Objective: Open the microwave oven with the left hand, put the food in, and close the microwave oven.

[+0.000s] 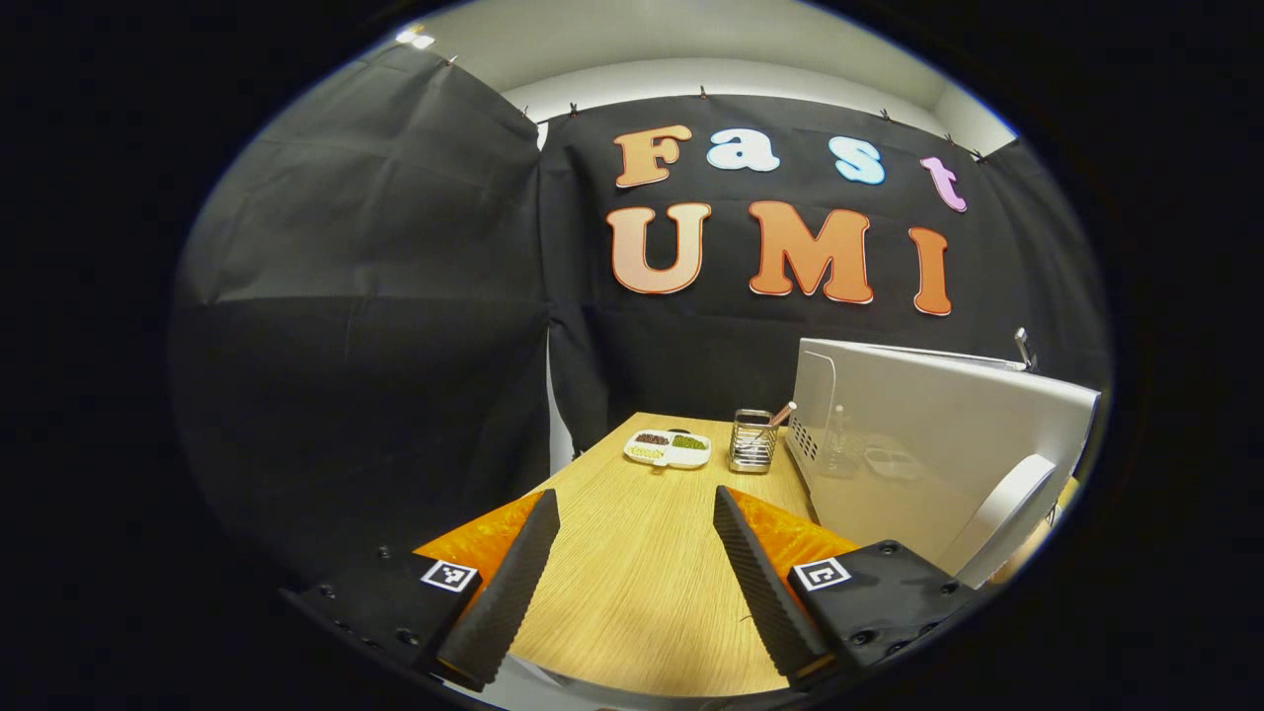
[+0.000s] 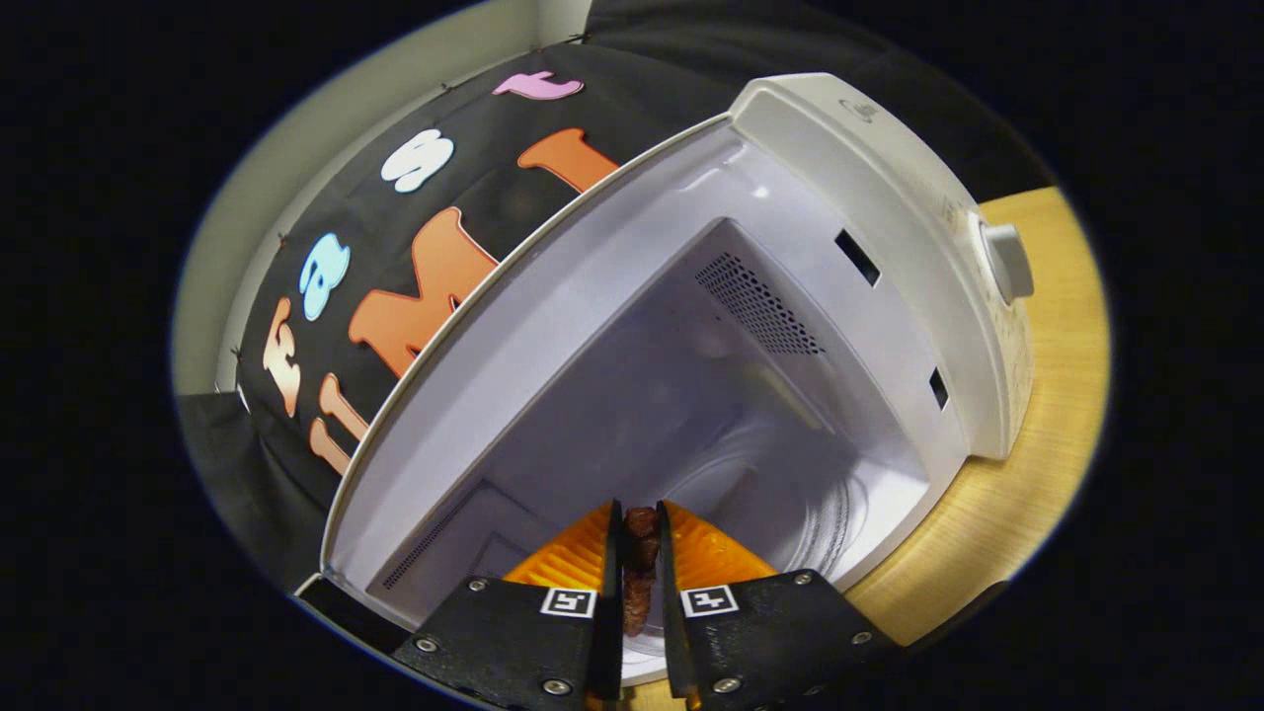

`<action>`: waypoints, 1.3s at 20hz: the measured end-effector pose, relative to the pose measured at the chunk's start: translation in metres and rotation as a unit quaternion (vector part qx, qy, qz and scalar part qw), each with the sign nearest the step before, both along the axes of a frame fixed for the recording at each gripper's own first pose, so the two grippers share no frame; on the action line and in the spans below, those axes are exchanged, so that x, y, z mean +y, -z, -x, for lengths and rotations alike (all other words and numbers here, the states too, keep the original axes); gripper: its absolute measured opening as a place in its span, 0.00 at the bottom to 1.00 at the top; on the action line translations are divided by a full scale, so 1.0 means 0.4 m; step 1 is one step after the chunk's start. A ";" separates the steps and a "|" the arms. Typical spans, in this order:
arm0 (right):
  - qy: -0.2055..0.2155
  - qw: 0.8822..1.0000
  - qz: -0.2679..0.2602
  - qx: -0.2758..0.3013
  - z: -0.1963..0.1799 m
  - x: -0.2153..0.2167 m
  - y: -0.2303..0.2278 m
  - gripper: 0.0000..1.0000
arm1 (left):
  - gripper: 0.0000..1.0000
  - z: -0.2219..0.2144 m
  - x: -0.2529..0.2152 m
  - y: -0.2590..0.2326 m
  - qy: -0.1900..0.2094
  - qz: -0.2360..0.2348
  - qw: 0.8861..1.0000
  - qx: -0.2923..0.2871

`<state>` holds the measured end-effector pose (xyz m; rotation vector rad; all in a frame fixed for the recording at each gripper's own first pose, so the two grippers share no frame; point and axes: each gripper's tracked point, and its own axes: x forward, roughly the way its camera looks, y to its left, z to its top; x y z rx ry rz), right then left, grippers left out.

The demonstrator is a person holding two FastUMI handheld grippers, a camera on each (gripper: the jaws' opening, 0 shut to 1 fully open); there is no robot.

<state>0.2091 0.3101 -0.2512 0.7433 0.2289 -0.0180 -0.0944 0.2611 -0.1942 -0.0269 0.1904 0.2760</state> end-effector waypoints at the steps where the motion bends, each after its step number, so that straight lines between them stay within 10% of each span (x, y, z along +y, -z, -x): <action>1: 0.001 1.000 0.021 0.004 -0.002 -0.010 0.002 0.14 | 1.00 0.002 -0.004 -0.003 0.002 -0.002 1.000 -0.001; 10: -0.010 0.983 0.184 0.001 0.049 -0.083 -0.026 0.94 | 0.99 0.015 -0.033 -0.034 0.009 -0.010 1.000 -0.013; 18: -0.086 0.956 0.276 -0.040 0.214 -0.127 -0.145 0.94 | 0.97 0.019 -0.087 -0.060 0.044 -0.016 0.999 -0.020; 24: -0.125 0.949 0.279 -0.075 0.350 -0.220 -0.275 0.95 | 0.75 0.012 -0.132 -0.075 0.066 -0.016 0.997 -0.021; 26: -0.122 0.948 0.280 -0.088 0.371 -0.274 -0.327 0.95 | 0.28 0.004 -0.140 -0.076 0.068 -0.002 0.997 -0.028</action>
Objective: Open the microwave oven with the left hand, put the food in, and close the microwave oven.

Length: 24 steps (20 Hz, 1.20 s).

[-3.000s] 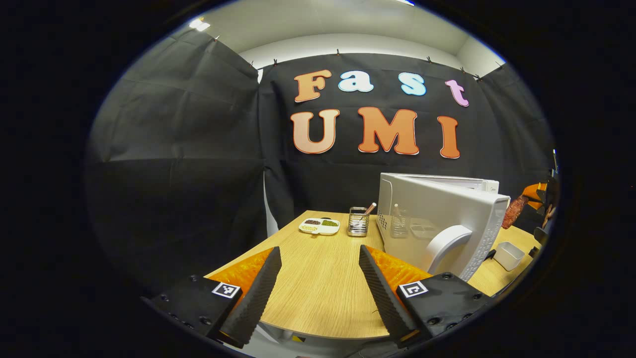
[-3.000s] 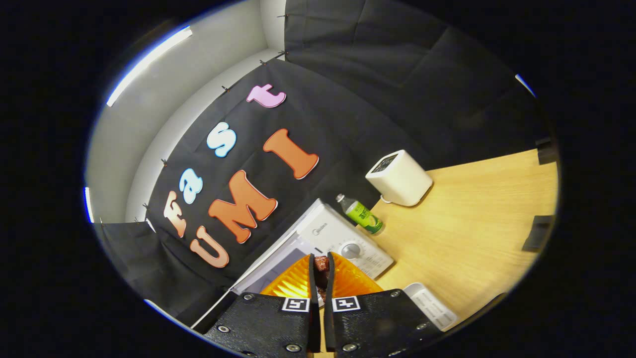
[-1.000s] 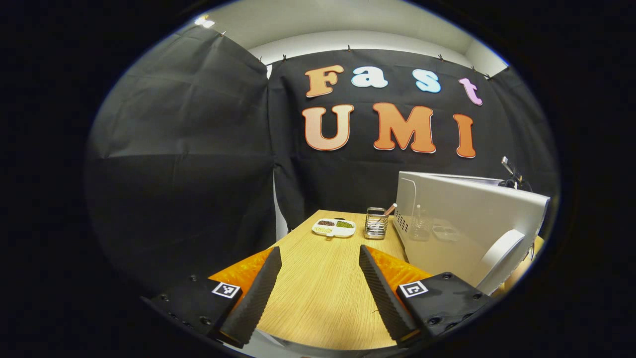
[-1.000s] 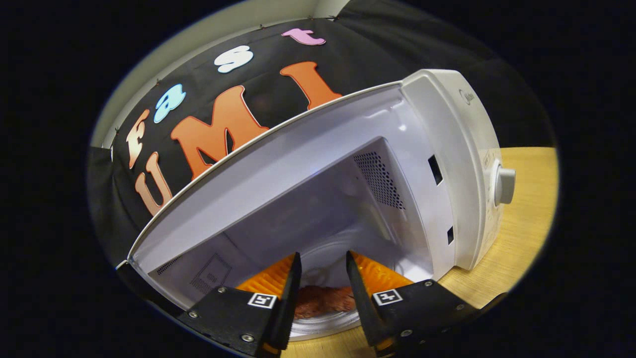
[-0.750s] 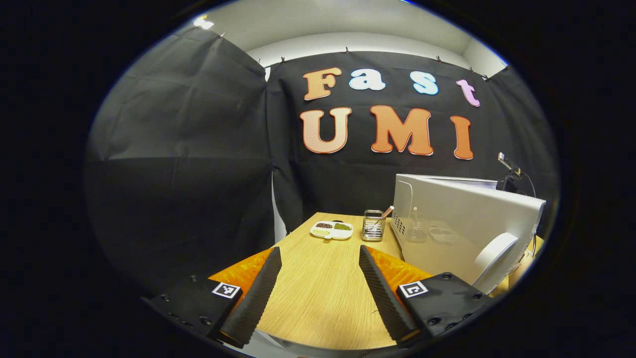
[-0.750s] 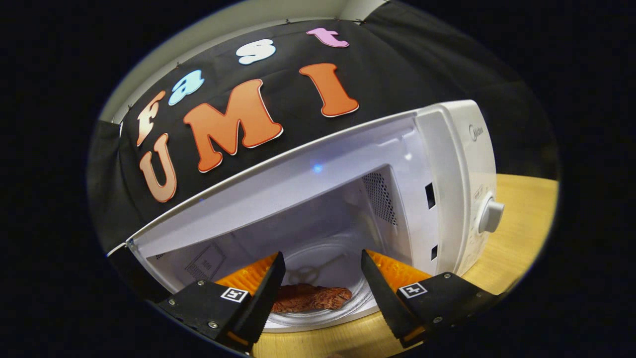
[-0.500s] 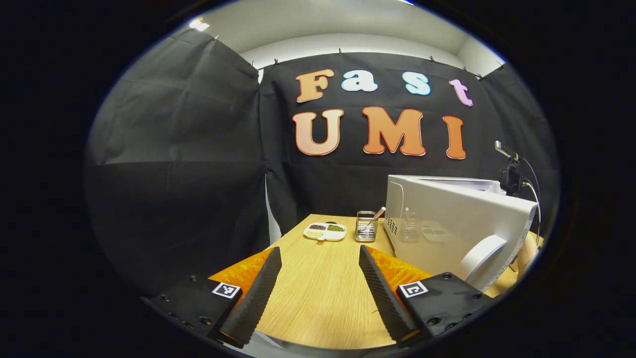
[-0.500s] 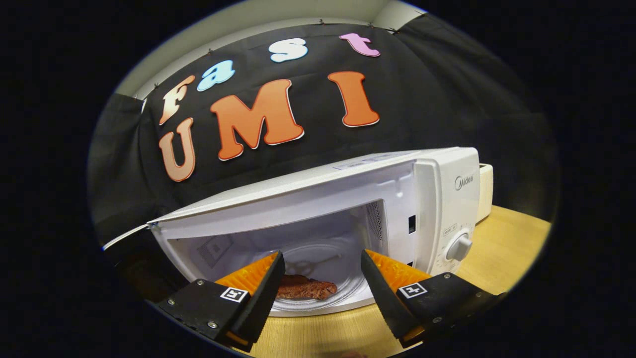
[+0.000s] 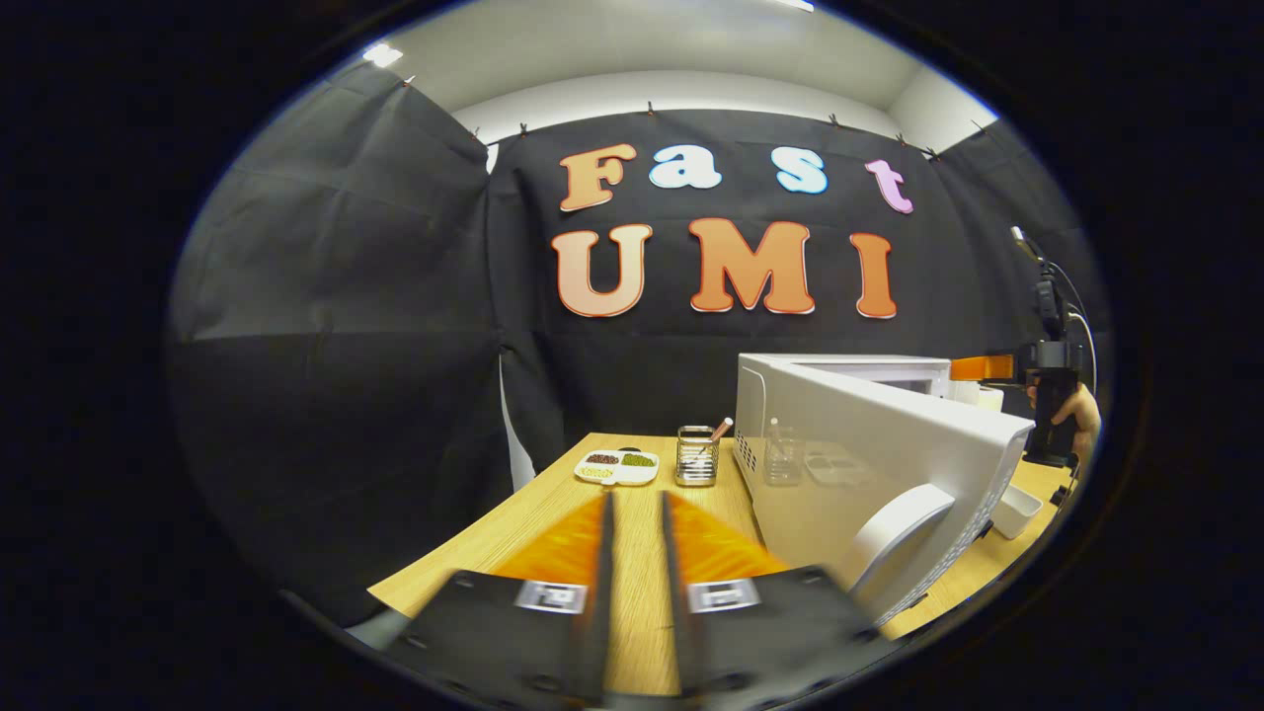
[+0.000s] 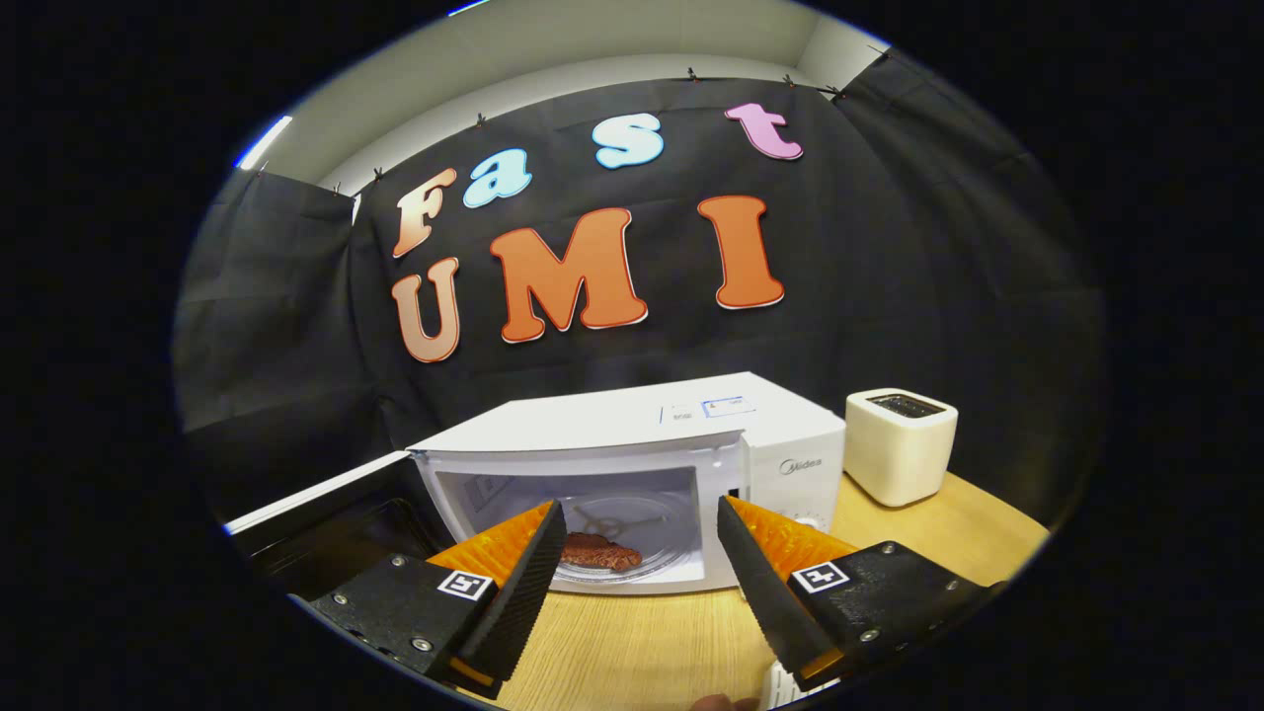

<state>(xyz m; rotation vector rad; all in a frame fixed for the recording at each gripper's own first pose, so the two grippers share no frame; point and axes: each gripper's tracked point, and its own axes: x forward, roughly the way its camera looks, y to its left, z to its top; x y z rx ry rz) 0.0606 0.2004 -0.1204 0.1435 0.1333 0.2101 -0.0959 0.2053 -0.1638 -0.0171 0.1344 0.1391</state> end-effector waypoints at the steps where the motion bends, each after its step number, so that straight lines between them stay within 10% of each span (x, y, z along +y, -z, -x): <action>1: 0.006 1.000 0.006 -0.008 0.004 -0.029 -0.021 0.94 | 0.05 0.005 -0.012 0.013 0.011 0.009 1.000 0.009; 24: 0.051 0.996 0.044 -0.063 0.132 -0.388 -0.159 0.94 | 0.02 -0.047 -0.357 -0.017 0.144 0.049 0.988 0.008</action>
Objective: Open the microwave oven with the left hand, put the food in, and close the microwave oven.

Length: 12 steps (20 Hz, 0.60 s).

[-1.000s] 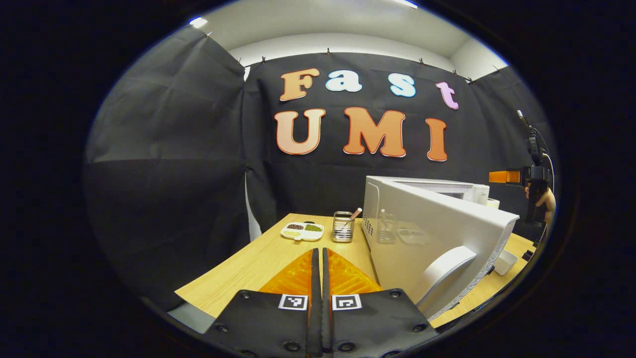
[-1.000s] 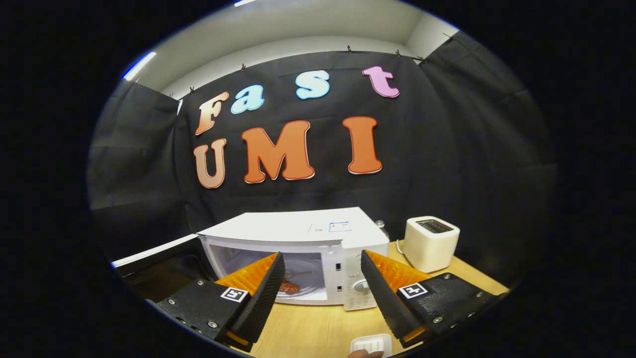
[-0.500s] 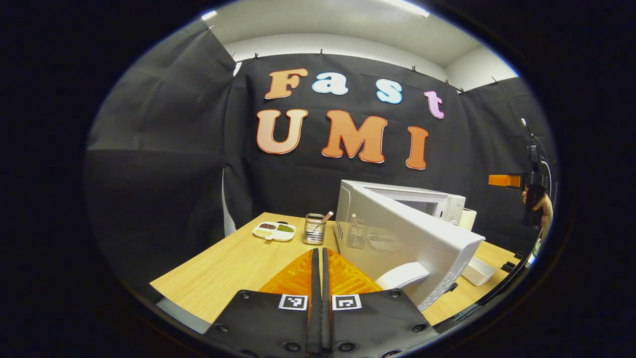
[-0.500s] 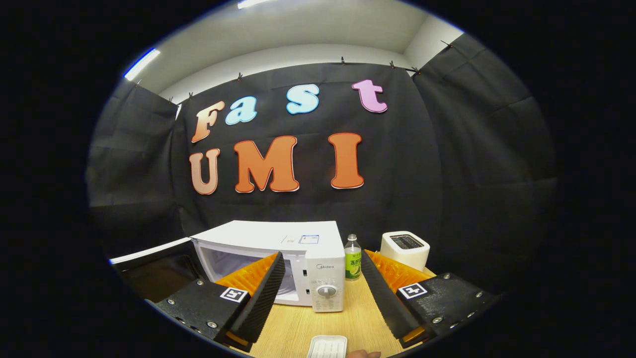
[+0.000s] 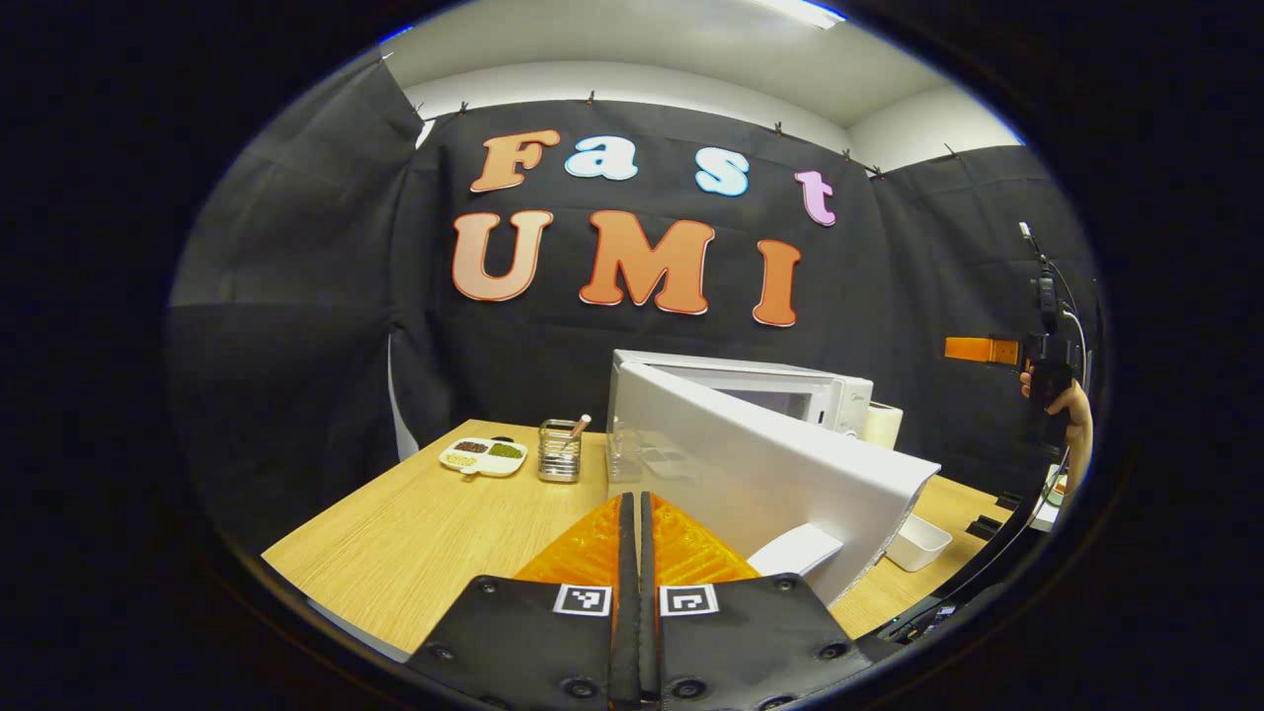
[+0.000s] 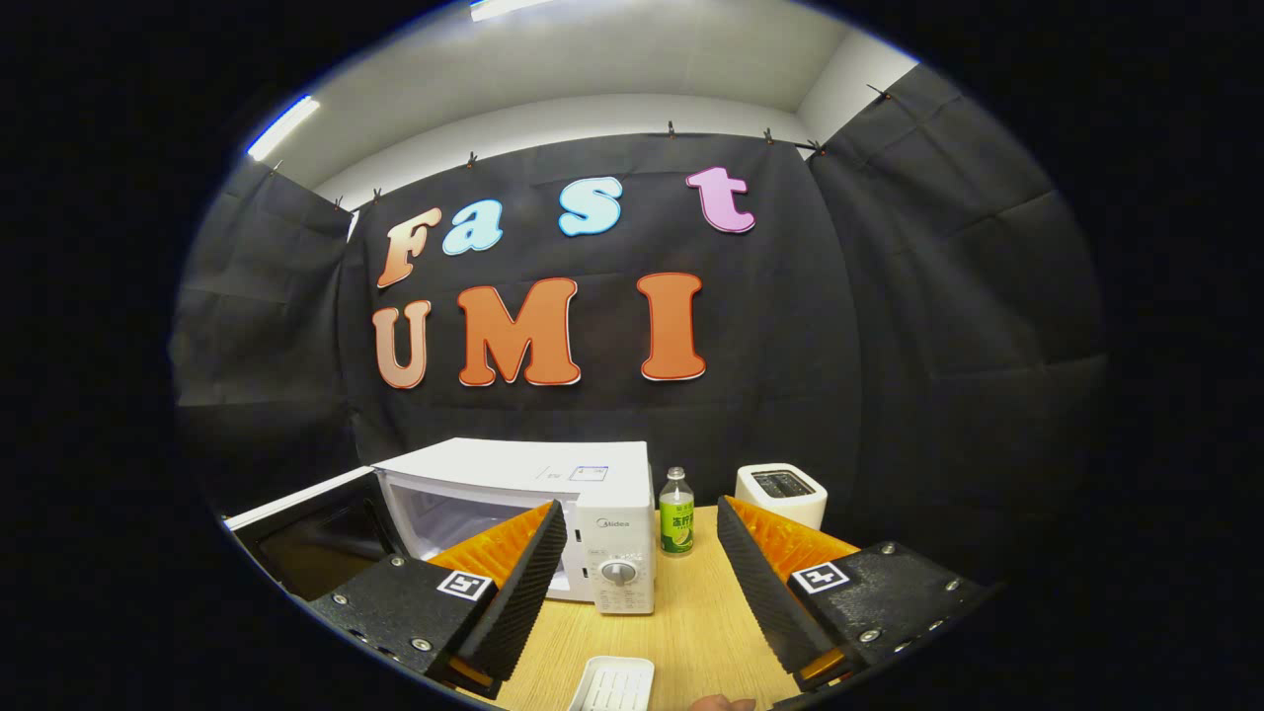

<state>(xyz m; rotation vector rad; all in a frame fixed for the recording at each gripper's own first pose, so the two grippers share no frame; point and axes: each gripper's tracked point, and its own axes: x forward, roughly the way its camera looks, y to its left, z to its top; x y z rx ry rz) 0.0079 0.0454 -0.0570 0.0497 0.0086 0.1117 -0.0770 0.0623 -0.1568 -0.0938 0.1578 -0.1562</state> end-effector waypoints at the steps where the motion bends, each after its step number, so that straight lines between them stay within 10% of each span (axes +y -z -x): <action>1: 0.005 1.000 0.000 -0.001 0.002 -0.018 -0.003 0.95 | 0.02 -0.008 -0.026 -0.002 0.010 0.002 1.000 -0.002; 12: 0.052 0.999 0.007 -0.002 0.016 -0.175 0.018 0.95 | 0.02 -0.098 -0.279 -0.009 0.090 -0.003 0.996 -0.003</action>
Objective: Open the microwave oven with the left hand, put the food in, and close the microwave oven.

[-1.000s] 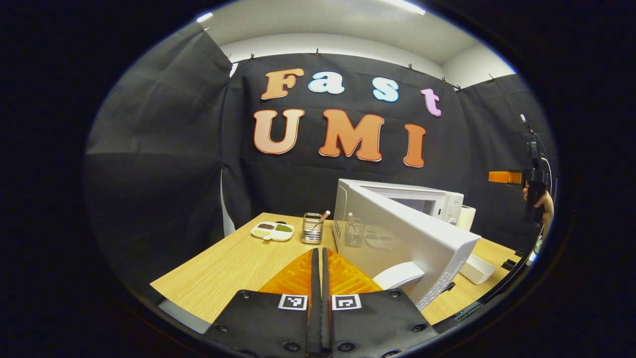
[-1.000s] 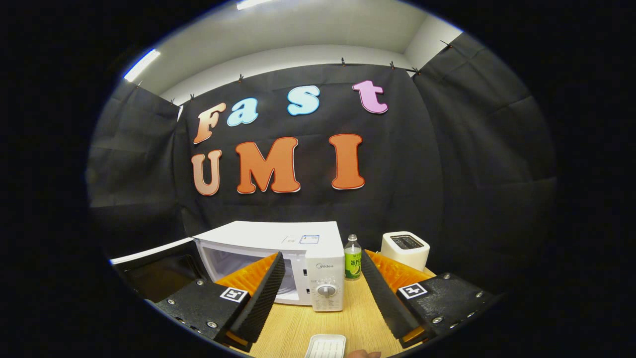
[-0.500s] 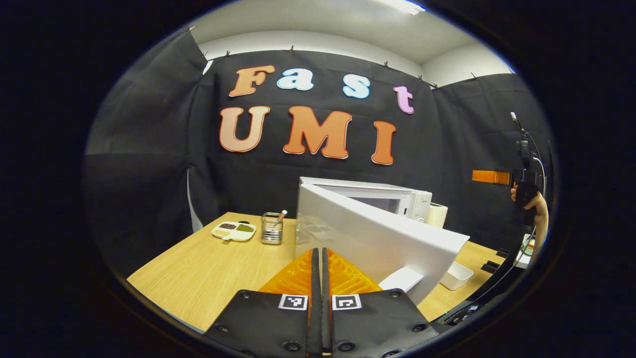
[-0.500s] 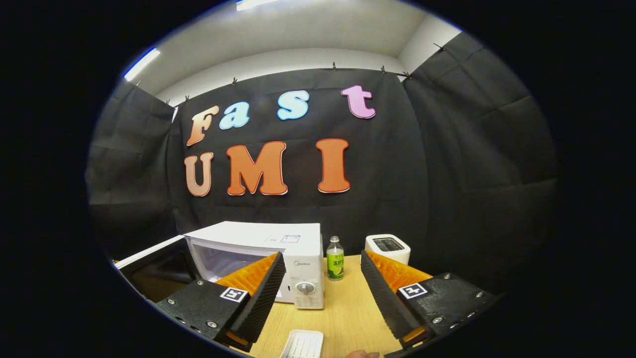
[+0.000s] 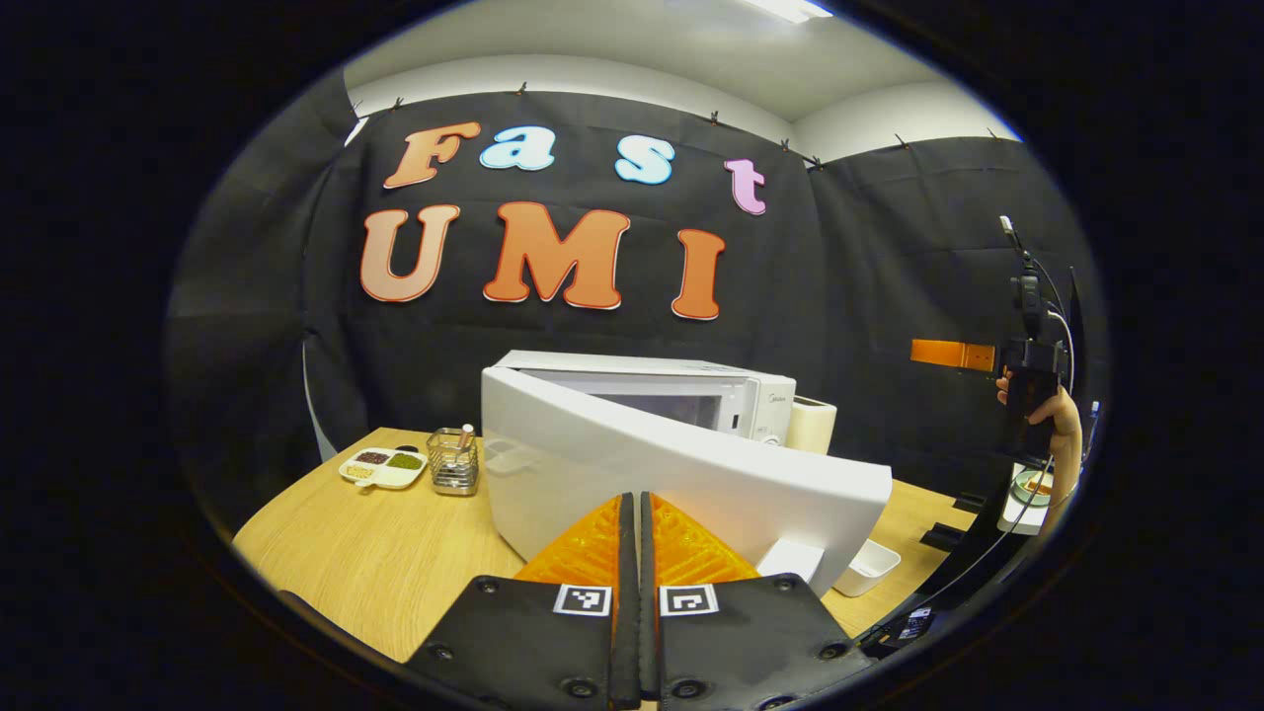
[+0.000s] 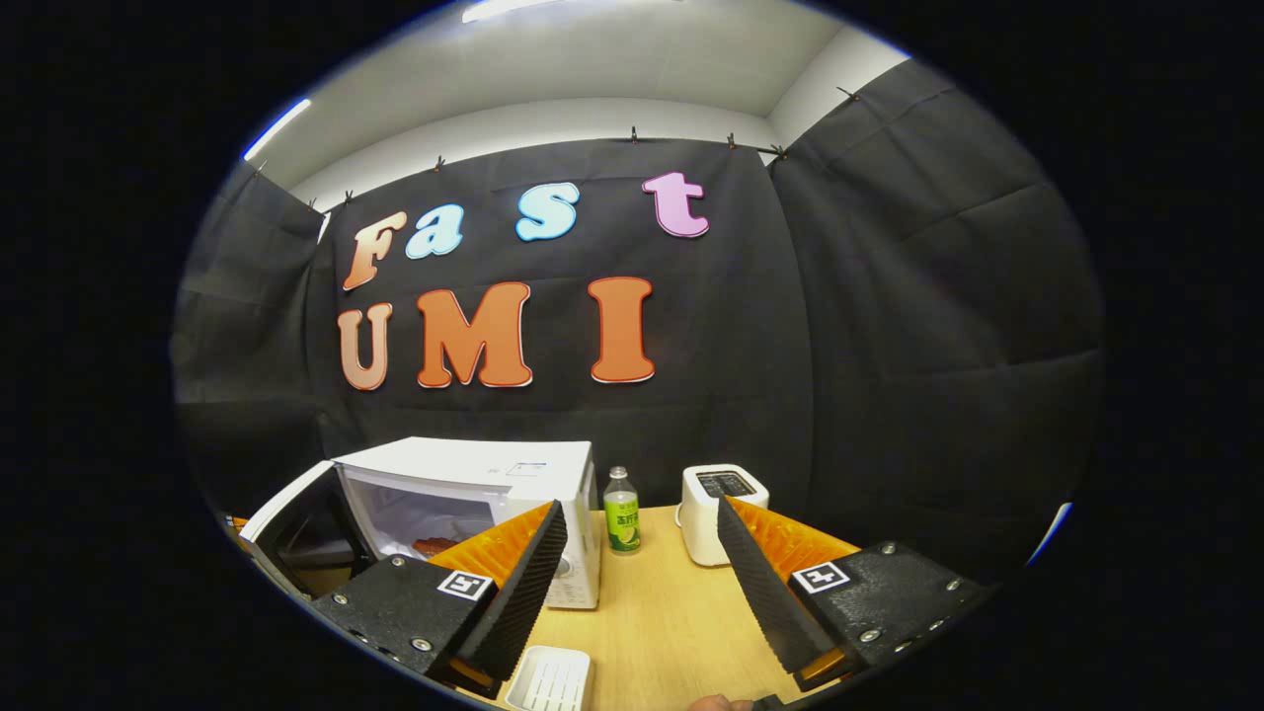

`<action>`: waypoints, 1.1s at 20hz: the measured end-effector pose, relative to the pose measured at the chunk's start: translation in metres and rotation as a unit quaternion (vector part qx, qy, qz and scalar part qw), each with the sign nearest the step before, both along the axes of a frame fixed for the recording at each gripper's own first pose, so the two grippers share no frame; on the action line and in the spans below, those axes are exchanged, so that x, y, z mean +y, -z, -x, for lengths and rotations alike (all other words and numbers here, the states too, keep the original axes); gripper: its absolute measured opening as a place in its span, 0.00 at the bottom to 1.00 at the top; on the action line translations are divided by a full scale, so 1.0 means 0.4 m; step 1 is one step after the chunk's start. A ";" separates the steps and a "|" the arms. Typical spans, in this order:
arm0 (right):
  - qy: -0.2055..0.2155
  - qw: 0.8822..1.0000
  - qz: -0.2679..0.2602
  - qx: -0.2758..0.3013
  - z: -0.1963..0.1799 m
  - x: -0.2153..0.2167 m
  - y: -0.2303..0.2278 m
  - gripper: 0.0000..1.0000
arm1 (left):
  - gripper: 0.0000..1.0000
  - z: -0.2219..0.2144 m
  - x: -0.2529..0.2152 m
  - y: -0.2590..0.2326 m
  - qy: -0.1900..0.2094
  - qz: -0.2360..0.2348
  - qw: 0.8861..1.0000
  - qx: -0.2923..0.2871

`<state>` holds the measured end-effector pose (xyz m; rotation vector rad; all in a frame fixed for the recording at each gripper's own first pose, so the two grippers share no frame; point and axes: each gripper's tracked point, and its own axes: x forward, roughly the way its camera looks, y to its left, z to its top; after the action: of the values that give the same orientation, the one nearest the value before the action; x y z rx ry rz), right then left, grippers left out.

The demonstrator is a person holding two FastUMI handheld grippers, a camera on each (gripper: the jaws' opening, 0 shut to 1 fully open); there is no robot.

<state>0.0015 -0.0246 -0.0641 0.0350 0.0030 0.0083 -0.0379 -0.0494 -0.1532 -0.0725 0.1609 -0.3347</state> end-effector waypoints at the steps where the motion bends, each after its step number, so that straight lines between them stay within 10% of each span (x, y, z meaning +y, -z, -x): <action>1: 0.005 1.000 0.002 -0.001 0.000 -0.011 -0.001 0.95 | 0.04 -0.011 -0.022 0.001 0.006 -0.001 1.000 0.000; 11: 0.040 0.999 0.003 0.008 -0.007 -0.120 0.045 0.95 | 0.04 -0.174 -0.252 0.012 0.065 0.002 0.998 0.008; 22: 0.079 0.997 0.003 0.026 -0.048 -0.217 0.105 0.95 | 0.04 -0.430 -0.296 0.093 -0.005 -0.032 0.999 0.018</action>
<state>0.0209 -0.1112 -0.1060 0.0298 0.0530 -0.1512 0.1340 -0.1678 -0.1904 -0.0158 0.2067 -0.3182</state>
